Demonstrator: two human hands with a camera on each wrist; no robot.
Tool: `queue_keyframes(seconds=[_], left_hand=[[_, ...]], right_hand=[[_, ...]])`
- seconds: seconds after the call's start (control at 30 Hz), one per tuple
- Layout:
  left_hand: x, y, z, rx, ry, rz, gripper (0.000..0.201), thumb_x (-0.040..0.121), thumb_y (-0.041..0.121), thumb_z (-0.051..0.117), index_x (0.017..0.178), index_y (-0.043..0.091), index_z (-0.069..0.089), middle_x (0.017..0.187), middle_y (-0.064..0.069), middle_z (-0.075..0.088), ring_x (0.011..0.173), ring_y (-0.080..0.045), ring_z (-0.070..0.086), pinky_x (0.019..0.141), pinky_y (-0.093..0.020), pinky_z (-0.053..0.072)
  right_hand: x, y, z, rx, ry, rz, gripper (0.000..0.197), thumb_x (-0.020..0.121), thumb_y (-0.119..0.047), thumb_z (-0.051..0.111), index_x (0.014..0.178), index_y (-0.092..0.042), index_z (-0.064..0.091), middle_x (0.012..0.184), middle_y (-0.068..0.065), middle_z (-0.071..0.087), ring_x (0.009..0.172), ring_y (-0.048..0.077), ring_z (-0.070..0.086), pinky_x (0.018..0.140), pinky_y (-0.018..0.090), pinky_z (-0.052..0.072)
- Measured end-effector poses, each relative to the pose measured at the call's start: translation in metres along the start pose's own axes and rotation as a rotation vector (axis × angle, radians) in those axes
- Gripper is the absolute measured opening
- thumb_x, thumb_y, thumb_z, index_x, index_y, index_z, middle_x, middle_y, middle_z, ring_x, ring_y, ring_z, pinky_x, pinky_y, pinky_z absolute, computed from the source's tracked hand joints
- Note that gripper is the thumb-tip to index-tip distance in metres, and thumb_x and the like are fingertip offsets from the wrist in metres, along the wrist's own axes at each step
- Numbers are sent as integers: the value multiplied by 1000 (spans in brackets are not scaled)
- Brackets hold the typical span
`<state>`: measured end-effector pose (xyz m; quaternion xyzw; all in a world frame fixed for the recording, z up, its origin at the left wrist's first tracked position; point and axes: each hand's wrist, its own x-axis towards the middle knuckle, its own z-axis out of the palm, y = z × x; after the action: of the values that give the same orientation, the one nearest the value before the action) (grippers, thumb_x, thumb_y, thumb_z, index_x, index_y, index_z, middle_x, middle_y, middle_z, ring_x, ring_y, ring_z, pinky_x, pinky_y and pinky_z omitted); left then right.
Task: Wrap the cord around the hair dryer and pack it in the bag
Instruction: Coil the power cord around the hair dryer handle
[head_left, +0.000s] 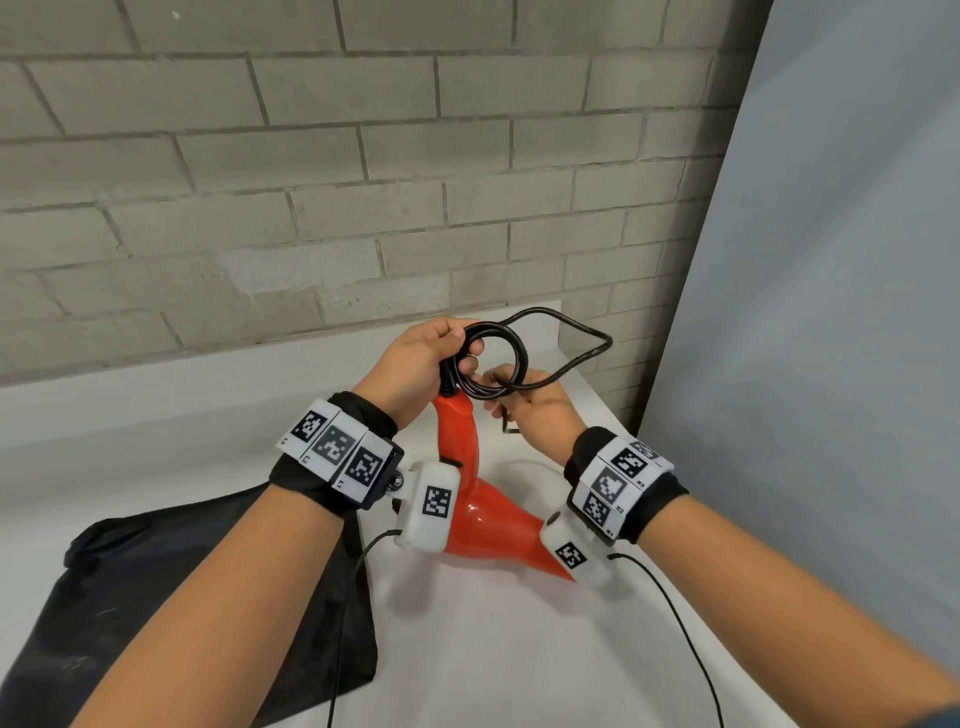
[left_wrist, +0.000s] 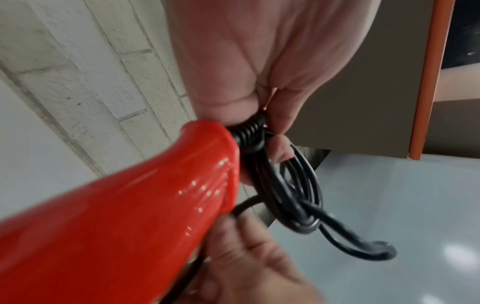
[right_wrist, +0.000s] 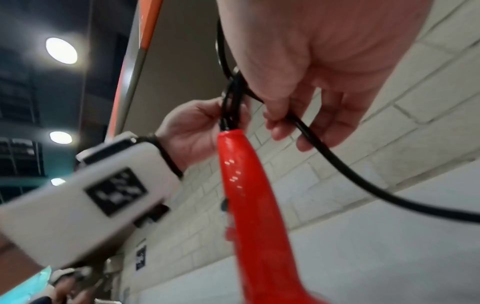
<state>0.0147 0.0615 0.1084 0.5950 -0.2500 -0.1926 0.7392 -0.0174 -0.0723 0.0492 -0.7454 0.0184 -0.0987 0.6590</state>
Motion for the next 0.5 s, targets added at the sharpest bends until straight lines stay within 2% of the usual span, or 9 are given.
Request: queue_keyframes(seconds=[0.07,0.1,0.17,0.23,0.3,0.37,0.4,0.43,0.5], left_hand=[[-4,0,1,-21,-27,0,23,96,5,27,98,2,49,63,4,52,47,-5,43,58,-22,50],[-5,1,0,-29,-42,2,24,96,5,27,95,4,51,64,4,51,48,-5,42,59,-22,50],[-7,0,-1,-45,-48,10,26,96,6,27,94,7,53,66,2,50,49,-5,42,61,-23,49],[-8,0,-3,-56,-30,18,27,96,5,26,96,9,53,71,0,47,49,-5,43,64,-23,48],[-7,0,-2,-61,-38,20,28,97,5,25,101,12,52,73,-1,44,50,-4,43,65,-23,47],[-6,-1,-2,-54,-61,22,30,97,6,26,110,13,52,74,0,44,53,-4,44,67,-22,47],[-6,-2,-2,-41,-68,28,31,97,6,26,113,13,52,74,1,45,54,-4,45,69,-22,45],[-5,-2,-3,-24,-71,33,31,97,7,27,113,12,53,73,1,46,55,-4,47,70,-23,43],[-5,-3,-4,-9,-70,44,31,97,7,27,109,11,55,70,4,50,56,-4,49,69,-22,44]], right_hand=[[7,15,-11,-201,-69,91,29,92,-7,48,66,-18,56,63,3,55,48,11,52,50,22,41],[9,24,-18,-276,-130,189,27,92,-9,49,67,-17,56,64,2,56,45,8,53,48,20,43],[8,38,-30,-397,-221,399,20,93,-10,47,75,-12,58,67,1,56,48,11,55,50,19,47],[6,40,-32,-492,-200,481,14,93,-9,44,92,-6,58,70,3,56,53,15,53,50,20,46],[4,34,-31,-561,-96,349,24,93,-6,42,113,-5,54,89,6,57,64,18,54,51,16,45],[1,17,-29,-539,-123,114,42,91,-3,45,131,-16,44,115,2,51,95,18,54,74,17,43],[-2,6,-27,-483,-188,16,47,90,-3,48,133,-21,42,123,-3,47,106,11,47,85,15,37],[-6,-4,-23,-428,-249,-63,48,89,-3,51,133,-23,43,125,-9,46,110,4,44,89,10,33],[-8,-18,-17,-333,-296,-163,40,89,-3,53,123,-23,51,114,-15,52,101,-6,48,86,2,36]])
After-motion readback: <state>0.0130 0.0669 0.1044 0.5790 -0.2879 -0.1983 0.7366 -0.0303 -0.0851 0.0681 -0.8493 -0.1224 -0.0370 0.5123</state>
